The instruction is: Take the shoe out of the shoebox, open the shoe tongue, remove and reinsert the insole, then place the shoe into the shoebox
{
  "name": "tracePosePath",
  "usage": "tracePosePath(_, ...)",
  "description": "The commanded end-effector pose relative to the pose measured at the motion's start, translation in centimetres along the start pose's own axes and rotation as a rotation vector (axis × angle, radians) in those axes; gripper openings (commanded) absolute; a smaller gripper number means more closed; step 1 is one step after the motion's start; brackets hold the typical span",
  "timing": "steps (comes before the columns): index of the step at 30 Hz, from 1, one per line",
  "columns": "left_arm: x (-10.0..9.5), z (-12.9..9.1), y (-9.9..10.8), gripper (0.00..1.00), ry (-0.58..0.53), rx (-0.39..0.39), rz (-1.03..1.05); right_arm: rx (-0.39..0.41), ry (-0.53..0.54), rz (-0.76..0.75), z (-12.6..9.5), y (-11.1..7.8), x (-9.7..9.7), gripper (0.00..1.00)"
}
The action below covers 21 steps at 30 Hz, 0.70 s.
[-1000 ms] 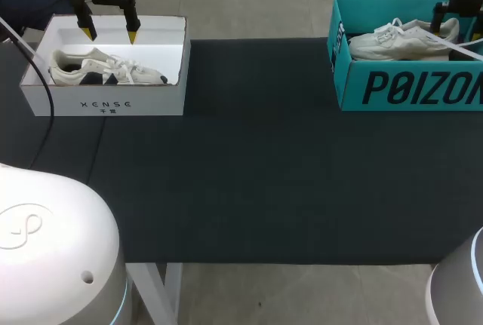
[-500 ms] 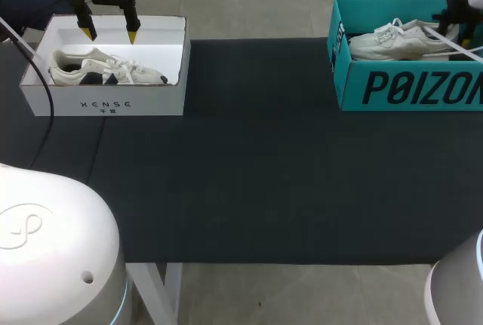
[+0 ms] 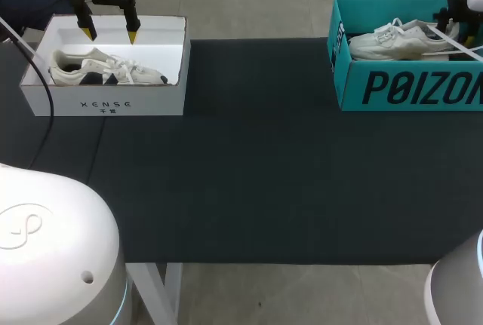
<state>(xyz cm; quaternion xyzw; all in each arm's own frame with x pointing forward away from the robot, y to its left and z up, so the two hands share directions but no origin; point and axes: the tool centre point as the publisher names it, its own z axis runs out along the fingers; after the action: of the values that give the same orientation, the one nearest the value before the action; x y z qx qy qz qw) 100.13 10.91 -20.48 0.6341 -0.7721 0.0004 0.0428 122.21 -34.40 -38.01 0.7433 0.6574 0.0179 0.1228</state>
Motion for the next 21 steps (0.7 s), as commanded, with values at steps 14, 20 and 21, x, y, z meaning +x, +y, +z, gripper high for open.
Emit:
tracePosePath(14,0.02,0.04,0.08,1.00,-0.001,0.002,0.000,0.332,0.001,-0.014,0.77,1.01,0.12,0.34)
tracePosePath(20,0.02,0.04,0.08,1.00,-0.001,0.002,0.000,0.337,-0.006,-0.007,0.19,0.85,0.00,0.00)
tracePosePath(21,0.02,0.04,0.08,1.00,-0.001,0.002,0.000,0.335,-0.012,-0.005,0.13,0.88,-0.08,0.00)
